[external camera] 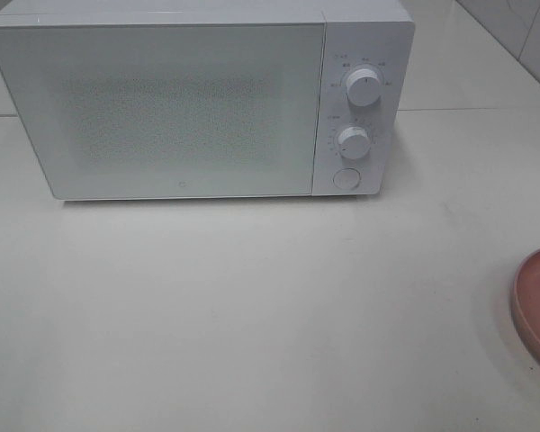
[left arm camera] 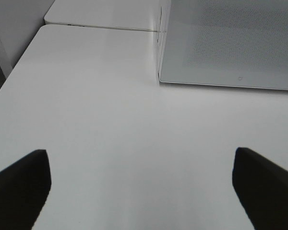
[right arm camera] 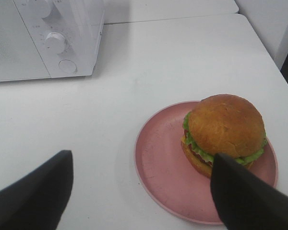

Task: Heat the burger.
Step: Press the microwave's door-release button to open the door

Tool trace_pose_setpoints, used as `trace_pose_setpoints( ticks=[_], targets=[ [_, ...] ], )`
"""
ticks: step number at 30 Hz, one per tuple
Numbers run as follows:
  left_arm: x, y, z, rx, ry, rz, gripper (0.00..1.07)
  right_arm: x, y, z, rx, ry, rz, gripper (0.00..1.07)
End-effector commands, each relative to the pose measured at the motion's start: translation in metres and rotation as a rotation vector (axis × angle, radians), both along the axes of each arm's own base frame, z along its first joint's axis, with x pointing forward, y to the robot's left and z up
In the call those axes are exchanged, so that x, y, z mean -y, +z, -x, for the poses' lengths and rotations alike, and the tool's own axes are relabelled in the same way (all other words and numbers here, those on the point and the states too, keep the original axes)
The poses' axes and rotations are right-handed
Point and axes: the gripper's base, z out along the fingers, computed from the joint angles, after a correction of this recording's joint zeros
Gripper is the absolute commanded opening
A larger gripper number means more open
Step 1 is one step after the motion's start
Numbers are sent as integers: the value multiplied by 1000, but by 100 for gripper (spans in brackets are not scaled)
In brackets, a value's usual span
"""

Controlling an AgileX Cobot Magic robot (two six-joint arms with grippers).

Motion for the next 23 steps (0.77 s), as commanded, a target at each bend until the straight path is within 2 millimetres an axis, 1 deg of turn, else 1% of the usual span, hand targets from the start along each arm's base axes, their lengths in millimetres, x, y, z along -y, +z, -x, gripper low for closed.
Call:
trace_pose_setpoints(
  ticks=[1,23],
  targets=[
    [1,-1,4,30,0,7,98,0,1,3,37,0,9,73],
    [1,-1,4,30,0,7,98,0,1,3,37,0,9,73]
  ],
)
